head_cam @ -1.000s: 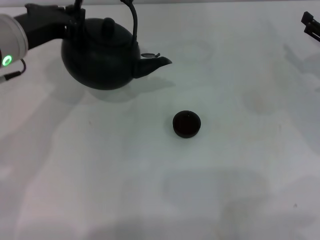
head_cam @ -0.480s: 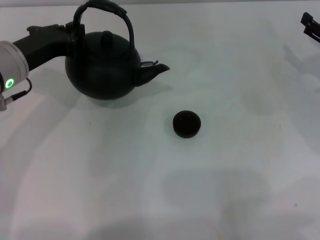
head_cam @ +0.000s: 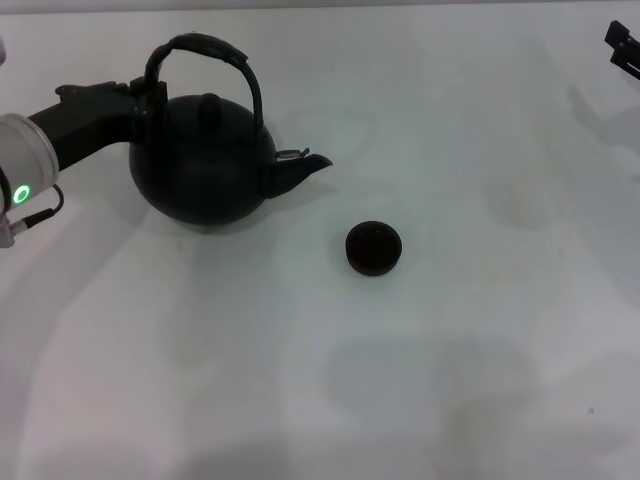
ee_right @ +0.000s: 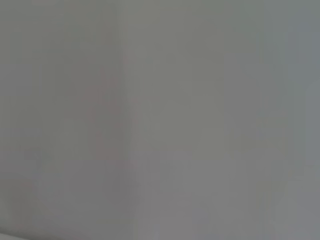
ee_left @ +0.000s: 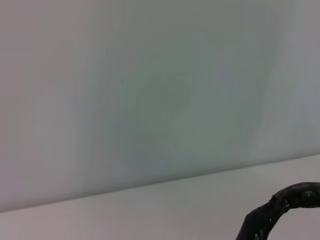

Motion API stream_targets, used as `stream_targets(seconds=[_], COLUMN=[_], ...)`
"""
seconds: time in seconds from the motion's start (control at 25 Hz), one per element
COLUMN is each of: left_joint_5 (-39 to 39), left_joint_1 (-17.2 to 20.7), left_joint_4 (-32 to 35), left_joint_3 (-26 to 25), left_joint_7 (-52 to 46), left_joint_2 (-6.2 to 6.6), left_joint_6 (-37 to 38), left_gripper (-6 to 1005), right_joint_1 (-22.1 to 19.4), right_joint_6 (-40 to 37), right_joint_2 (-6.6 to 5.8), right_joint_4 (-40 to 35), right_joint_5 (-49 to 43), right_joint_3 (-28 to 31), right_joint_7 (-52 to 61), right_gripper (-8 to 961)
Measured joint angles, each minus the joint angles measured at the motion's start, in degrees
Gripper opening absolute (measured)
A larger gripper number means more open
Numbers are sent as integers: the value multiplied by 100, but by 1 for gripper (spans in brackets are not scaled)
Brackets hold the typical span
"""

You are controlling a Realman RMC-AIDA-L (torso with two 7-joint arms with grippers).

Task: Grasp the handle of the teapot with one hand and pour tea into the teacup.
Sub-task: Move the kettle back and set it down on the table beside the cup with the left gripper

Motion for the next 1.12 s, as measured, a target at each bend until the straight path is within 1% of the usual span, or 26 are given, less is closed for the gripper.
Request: stream_targets(seconds=[0.48,0.84,1.12], left_joint_5=[-17,-19,-19], left_joint_1=[-113,-102,-121], left_joint_4=[-282,-267,-256], left_joint_3=[11,25,30], left_joint_7=[60,84,127], left_joint_2=[5,15,16], left_joint_6=[-14,36,47], left_gripper=[141,127,179], right_joint_1=[-1,-18,-16], right_joint_6=[-7,15,4], right_joint_2=[-3,-9,-9], right_joint_4=[0,0,0], right_joint_5=[-2,-3,-10], right_joint_3=[-34,-33,-31], right_joint_7=[0,0,0], right_gripper=[870,870,870])
